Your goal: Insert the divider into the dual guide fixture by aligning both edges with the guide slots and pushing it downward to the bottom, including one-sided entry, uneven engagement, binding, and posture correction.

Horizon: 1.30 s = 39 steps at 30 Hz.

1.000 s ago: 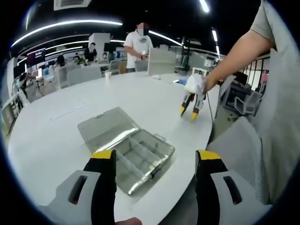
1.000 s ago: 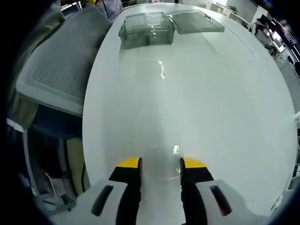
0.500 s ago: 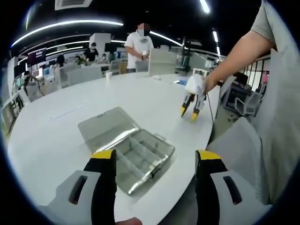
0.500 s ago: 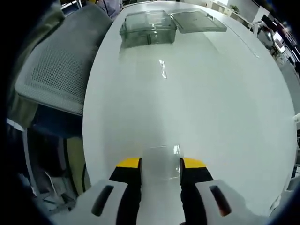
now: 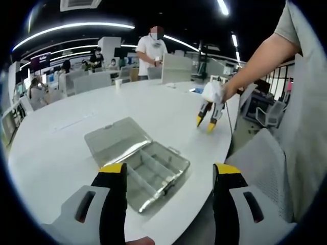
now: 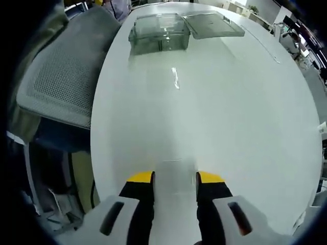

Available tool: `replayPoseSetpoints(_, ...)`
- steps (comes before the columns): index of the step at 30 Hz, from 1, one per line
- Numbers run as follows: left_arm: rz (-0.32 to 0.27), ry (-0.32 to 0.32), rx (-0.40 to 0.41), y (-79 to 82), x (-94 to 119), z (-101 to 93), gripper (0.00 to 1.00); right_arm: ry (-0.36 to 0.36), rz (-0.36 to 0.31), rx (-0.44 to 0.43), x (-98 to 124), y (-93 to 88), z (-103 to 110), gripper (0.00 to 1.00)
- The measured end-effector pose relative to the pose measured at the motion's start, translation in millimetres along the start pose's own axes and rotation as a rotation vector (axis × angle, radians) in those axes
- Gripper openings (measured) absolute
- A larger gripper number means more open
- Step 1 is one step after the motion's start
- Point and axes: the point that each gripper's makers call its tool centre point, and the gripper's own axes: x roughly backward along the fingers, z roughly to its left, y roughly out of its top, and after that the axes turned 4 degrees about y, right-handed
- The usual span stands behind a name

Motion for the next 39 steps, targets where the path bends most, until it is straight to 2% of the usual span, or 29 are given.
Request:
replayPoseSetpoints(16,-0.014,-0.004,0.0,2.7,0.3,-2.3,0.66,-0.007,-0.01,0.016,4.3,19.9,1.4,0.27)
replayPoseSetpoints(29,-0.012,-0.007,0.003,1.7,0.4,-4.2,0.66,-0.006,-0.029,0.055,9.1,49.9,7.5,0.27)
replayPoseSetpoints(39,-0.013,-0.013,0.008,3.1,-2.6,-4.6,0.65,-0.004,-0.052,0.104,14.5,80.0,14.9,0.27)
